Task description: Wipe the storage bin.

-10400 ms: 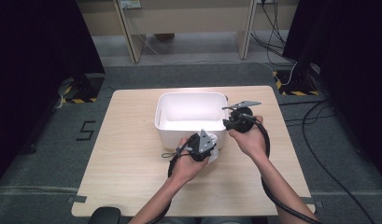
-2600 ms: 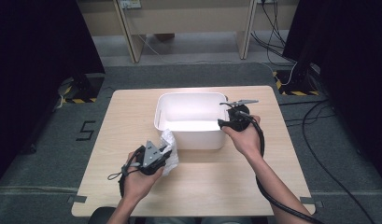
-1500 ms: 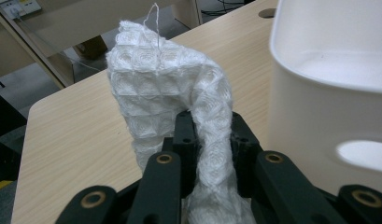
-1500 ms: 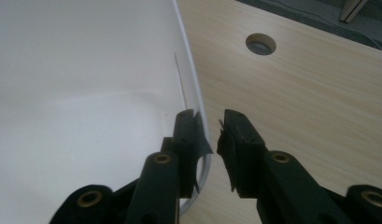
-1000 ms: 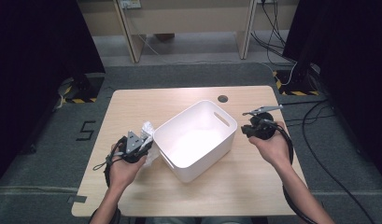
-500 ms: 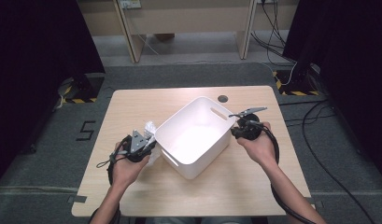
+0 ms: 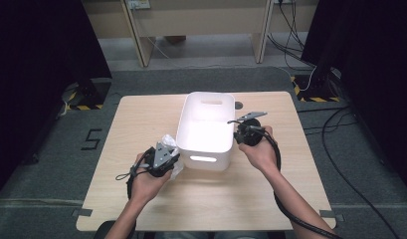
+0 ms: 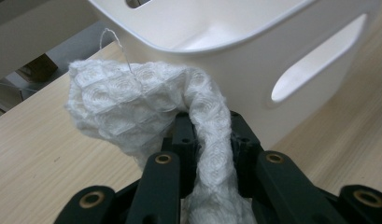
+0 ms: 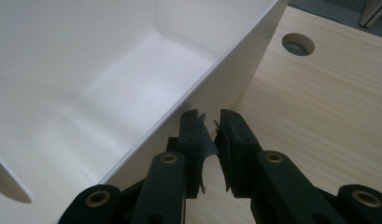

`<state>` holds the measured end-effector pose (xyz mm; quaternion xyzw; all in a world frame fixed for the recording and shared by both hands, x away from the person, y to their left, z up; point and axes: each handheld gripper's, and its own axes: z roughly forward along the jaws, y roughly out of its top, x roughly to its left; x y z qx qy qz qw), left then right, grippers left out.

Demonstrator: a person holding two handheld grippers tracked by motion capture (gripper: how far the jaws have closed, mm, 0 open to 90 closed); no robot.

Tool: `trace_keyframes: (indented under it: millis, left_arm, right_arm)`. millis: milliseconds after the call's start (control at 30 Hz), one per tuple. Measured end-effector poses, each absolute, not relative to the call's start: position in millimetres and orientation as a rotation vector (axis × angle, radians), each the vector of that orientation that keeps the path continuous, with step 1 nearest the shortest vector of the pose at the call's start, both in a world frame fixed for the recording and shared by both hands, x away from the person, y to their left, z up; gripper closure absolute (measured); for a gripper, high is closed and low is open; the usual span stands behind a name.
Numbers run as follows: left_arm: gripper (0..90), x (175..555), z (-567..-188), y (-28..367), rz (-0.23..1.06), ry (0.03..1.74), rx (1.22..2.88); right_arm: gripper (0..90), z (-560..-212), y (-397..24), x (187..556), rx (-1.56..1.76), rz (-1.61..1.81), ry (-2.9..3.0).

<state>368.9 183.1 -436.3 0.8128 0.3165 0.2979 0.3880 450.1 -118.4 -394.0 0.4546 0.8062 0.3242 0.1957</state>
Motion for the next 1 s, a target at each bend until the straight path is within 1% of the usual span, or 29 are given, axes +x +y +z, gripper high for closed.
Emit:
trace_keyframes:
  millis: [100,333,467,567,767,1000]
  left_arm:
    - [76.3,367.6,-436.5,178.8,0.745,0.792,2.074]
    - [76.3,364.3,-436.4,171.1,0.749,0.776,2.078]
    - [76.3,360.0,-435.1,169.9,0.756,0.772,2.073]
    - [76.3,355.3,-434.2,167.6,0.766,0.761,2.076]
    - [76.3,345.8,-435.2,160.2,0.744,0.723,2.086]
    - [76.1,344.6,-433.1,151.9,0.727,0.69,2.099]
  right_arm:
    - [76.3,-393.5,-120.5,451.0,1.29,0.902,2.247]
    - [65.1,-375.9,-134.7,453.5,1.359,0.974,2.128]
    - [63.4,-362.6,-135.8,449.6,1.346,1.027,2.08]
    - [62.7,-359.9,-132.8,448.6,1.334,1.043,2.081]
    - [62.5,-368.8,-125.0,448.1,1.345,1.046,2.135]
    - [63.2,-377.6,-117.5,445.0,1.343,1.015,2.186]
